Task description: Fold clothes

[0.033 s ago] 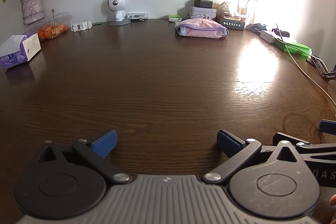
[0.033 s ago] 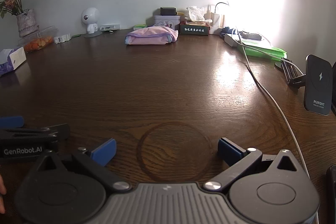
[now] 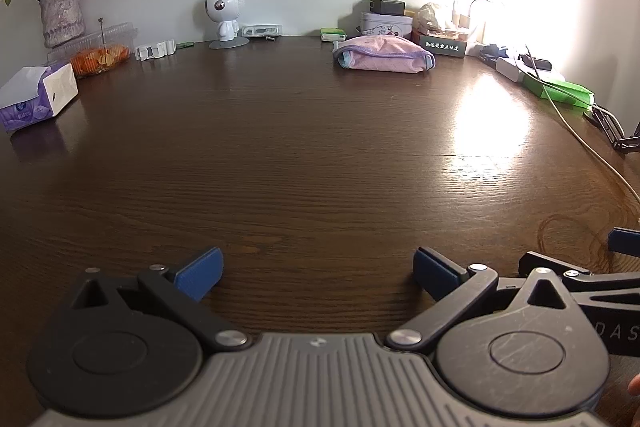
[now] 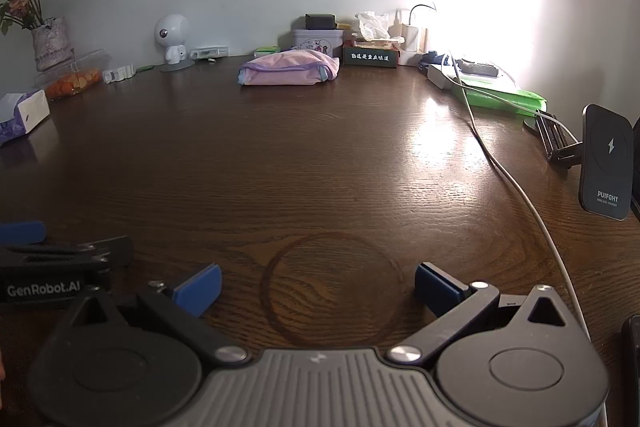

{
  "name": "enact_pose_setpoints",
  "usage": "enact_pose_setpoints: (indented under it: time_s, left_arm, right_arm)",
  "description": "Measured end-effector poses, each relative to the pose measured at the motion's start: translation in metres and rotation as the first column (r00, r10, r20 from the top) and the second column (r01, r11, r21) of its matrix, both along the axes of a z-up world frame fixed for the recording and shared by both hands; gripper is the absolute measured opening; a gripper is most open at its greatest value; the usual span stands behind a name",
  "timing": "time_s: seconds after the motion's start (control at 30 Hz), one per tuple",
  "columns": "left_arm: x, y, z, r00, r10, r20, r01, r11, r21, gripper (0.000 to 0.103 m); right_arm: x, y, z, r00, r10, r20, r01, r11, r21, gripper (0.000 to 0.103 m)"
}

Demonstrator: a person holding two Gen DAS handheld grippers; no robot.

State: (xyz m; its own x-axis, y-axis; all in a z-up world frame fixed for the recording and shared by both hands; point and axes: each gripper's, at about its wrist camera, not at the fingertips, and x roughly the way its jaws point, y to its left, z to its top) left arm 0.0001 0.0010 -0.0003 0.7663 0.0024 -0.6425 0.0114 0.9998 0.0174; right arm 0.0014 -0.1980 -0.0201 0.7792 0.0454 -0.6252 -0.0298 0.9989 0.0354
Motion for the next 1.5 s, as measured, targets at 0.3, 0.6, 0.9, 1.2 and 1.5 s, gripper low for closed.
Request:
enact_pose_setpoints:
  time_s: [0.3,0.6,0.9,1.2,1.5]
  left_arm:
    - [0.002,0.005,0.0,1.0,-0.028,-0.015,0.027,1.0,-0.012,0.103]
    - [-0.001,-0.006,-0.002,1.0,-0.025,0.003,0.025,1.0,0.01,0.103]
    - [0.027,-0.012,0.031,0.996,-0.086,0.006,0.086,0.996,0.018,0.103]
    - [0.142,-0.016,0.071,0.987,-0.109,0.12,0.107,0.994,0.017,0.103]
    - [0.3,-0.02,0.052,0.993,-0.118,0.0,0.117,0.991,-0.065,0.103]
  right_arm:
    - [0.003,-0.001,0.001,1.0,0.003,-0.026,-0.003,1.0,-0.01,0.103]
    - [0.001,0.001,-0.001,1.0,0.015,-0.024,-0.015,1.0,-0.011,0.103]
    - [0.021,-0.006,0.013,0.998,0.041,-0.044,-0.041,0.999,0.004,0.103]
    - [0.112,-0.027,0.061,0.991,0.129,0.034,-0.131,0.99,0.055,0.103]
    - [0.279,-0.039,0.05,0.99,0.137,0.023,-0.139,0.98,0.144,0.097]
